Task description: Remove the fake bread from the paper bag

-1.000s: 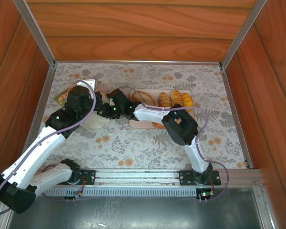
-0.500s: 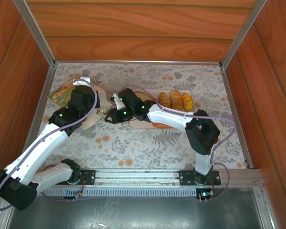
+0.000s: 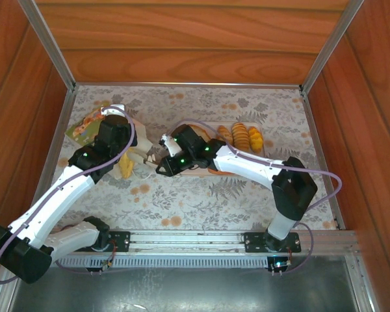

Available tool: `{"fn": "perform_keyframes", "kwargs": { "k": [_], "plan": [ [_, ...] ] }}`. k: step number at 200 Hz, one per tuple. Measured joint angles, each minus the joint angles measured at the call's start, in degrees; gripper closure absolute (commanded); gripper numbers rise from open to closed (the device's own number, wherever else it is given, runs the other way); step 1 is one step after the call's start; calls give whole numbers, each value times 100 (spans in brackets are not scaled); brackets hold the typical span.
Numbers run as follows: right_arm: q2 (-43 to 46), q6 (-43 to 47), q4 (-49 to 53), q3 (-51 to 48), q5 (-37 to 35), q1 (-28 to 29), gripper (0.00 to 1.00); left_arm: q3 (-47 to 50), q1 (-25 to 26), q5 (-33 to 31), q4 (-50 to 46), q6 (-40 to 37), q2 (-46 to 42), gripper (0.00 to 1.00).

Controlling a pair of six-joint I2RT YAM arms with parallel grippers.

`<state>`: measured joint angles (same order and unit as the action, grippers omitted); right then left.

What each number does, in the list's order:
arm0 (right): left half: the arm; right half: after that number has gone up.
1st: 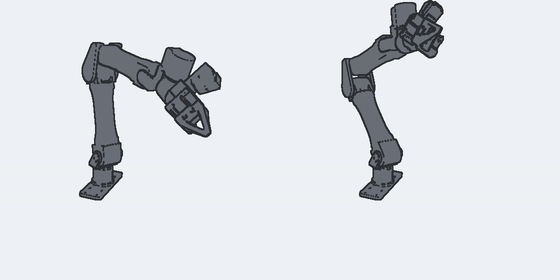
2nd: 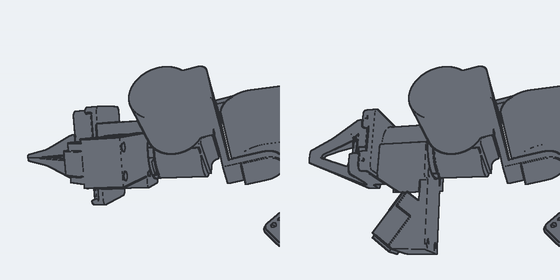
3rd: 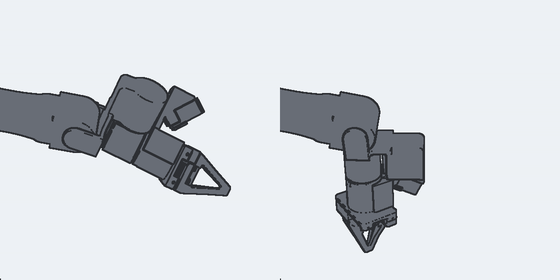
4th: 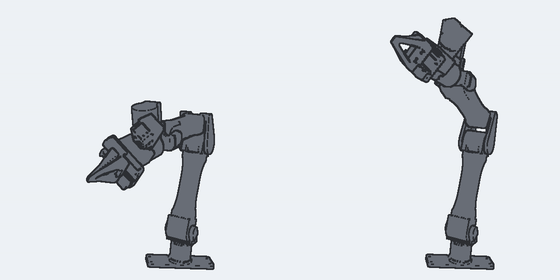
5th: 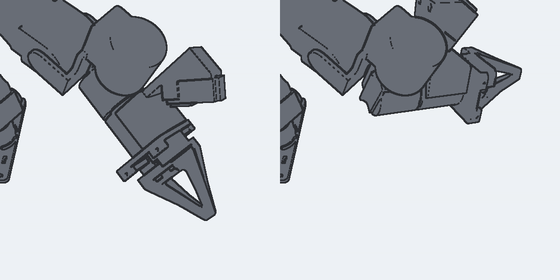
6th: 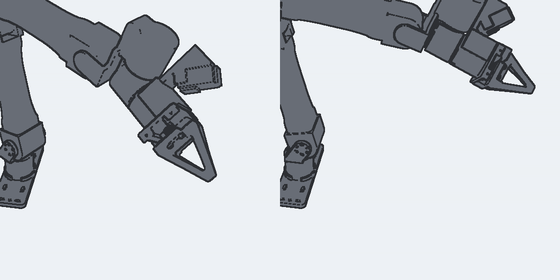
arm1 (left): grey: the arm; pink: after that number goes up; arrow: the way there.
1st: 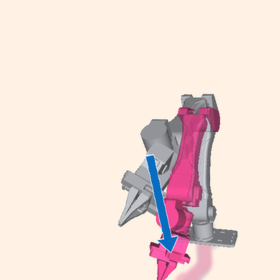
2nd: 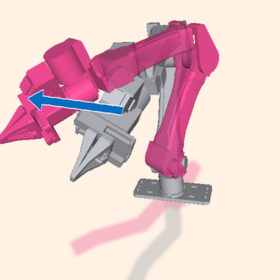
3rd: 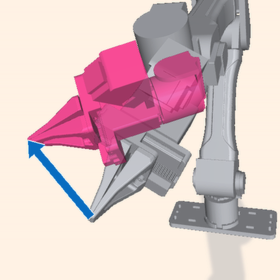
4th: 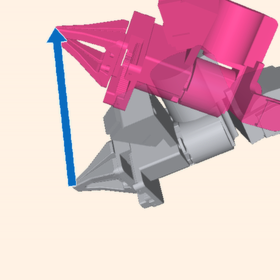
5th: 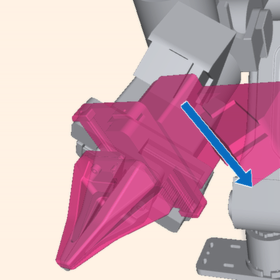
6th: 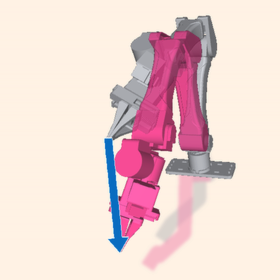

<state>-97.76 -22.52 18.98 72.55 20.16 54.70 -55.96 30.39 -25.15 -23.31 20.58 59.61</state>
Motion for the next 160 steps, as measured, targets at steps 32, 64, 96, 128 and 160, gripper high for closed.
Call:
{"fn": "perform_keyframes", "kwargs": {
  "k": [32, 64, 96, 128, 160],
  "plan": [
    [260, 404, 627, 142, -319, 2, 77, 0, -2, 2, 24, -39, -7, 100],
    [835, 846, 1425, 179, -634, 2, 77, 0, -52, 0, 63, -63, -9, 100],
    [1506, 1290, 2468, 223, -1113, 2, 77, 0, -166, -2, 85, -63, -11, 100],
    [1895, 1502, 3458, 334, -1891, 2, 77, 0, -297, -4, 131, -61, -15, 100],
    [2124, 1600, 4164, 437, -2767, 2, 77, 0, -420, -2, 151, -63, -87, 100]
  ]
}}
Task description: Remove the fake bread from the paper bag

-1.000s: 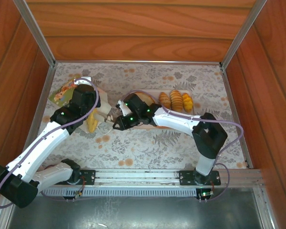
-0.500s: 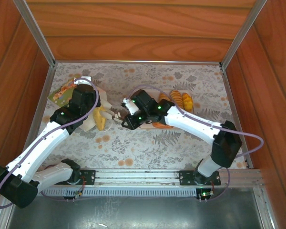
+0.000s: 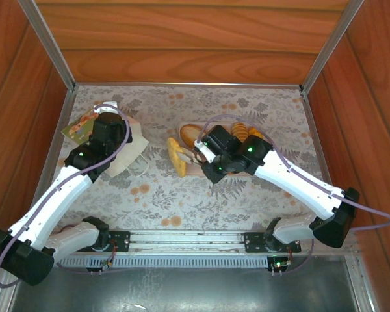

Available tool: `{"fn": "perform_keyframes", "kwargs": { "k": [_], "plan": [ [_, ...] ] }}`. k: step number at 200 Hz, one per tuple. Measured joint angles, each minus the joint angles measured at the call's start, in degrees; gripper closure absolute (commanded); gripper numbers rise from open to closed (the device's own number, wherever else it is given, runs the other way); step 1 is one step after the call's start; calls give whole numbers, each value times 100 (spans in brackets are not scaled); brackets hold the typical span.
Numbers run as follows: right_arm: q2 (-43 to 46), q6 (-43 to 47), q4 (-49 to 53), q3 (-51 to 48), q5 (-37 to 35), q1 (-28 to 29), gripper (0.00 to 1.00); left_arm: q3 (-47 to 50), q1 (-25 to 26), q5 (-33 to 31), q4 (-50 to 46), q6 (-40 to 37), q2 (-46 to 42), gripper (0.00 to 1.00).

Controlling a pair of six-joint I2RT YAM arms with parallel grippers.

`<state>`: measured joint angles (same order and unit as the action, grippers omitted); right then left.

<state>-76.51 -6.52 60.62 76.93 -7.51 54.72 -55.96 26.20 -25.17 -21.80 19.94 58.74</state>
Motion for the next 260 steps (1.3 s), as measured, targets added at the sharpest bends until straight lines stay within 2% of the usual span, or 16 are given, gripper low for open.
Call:
{"fn": "perform_keyframes", "kwargs": {
  "k": [31, 77, 260],
  "plan": [
    [22, 114, 354, 109, -638, 0, 77, 9, -70, 20, 11, -59, -192, 100],
    [-181, 260, 629, 396, -1043, 0, 77, 216, -118, 96, 129, -214, -573, 100],
    [-767, 452, 636, 415, -1473, 0, 75, 442, -181, 186, 343, -369, -907, 100]
  ]
}}
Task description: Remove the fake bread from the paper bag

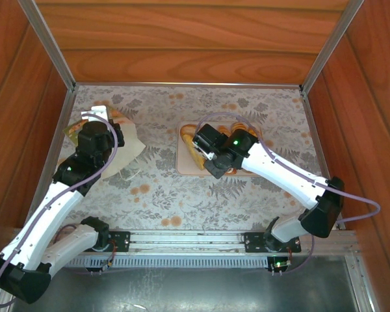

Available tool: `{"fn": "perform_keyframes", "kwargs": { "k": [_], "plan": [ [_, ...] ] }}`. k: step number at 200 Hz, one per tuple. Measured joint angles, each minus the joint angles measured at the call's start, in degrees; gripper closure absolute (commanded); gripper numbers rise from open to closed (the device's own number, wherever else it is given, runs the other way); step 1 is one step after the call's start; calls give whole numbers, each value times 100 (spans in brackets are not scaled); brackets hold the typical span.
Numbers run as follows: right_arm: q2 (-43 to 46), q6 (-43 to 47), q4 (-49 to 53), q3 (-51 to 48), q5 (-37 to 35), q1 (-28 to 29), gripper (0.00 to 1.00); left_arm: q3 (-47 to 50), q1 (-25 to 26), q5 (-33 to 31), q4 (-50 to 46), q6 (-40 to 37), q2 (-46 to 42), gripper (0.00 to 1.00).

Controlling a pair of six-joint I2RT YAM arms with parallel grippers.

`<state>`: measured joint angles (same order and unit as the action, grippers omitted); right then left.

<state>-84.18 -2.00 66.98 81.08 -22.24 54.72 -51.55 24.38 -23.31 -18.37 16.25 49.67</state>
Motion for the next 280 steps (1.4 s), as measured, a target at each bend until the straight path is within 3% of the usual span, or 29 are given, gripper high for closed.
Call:
{"fn": "perform_keyframes", "kwargs": {
  "k": [99, 167, 280],
  "plan": [
    [-326, 0, 17, 0, -227, 44, 73, 87, 0, 4, 66, 9, -57, 100],
    [-887, -39, 293, 275, -356, 162, 65, 96, 0, 24, 68, 33, -57, 100],
    [-807, -267, 310, 407, 645, 232, 59, 175, 0, 66, 79, 52, -57, 100]
  ]
}}
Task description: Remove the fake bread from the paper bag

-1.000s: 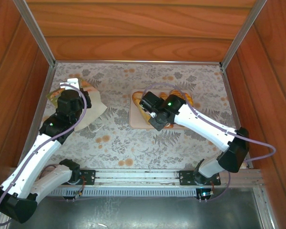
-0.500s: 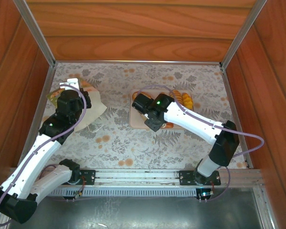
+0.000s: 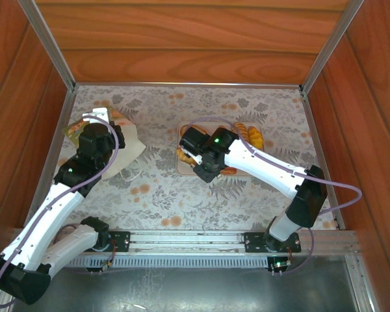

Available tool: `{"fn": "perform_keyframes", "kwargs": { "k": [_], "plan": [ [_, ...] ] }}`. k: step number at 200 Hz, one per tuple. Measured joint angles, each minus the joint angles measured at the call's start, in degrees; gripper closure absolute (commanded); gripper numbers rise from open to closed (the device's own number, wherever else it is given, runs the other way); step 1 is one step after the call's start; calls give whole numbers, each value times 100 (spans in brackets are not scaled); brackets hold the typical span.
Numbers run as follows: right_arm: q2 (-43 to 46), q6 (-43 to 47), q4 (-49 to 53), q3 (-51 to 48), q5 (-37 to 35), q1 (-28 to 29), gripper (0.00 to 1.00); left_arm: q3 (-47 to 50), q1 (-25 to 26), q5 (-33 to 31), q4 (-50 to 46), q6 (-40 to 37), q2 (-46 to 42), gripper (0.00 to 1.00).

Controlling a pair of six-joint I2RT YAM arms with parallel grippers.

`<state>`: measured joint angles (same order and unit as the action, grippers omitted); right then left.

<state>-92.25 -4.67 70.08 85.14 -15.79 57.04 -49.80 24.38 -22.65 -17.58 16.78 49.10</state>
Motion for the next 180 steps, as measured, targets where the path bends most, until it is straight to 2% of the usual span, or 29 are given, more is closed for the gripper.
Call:
{"fn": "perform_keyframes", "kwargs": {
  "k": [88, 180],
  "plan": [
    [807, -59, -323, -72, 229, -44, 56, 15, 0, 4, -2, 22, -11, 100],
    [518, 20, -662, -393, 866, -693, 51, 15, 0, 26, -4, 24, -92, 100]
  ]
}}
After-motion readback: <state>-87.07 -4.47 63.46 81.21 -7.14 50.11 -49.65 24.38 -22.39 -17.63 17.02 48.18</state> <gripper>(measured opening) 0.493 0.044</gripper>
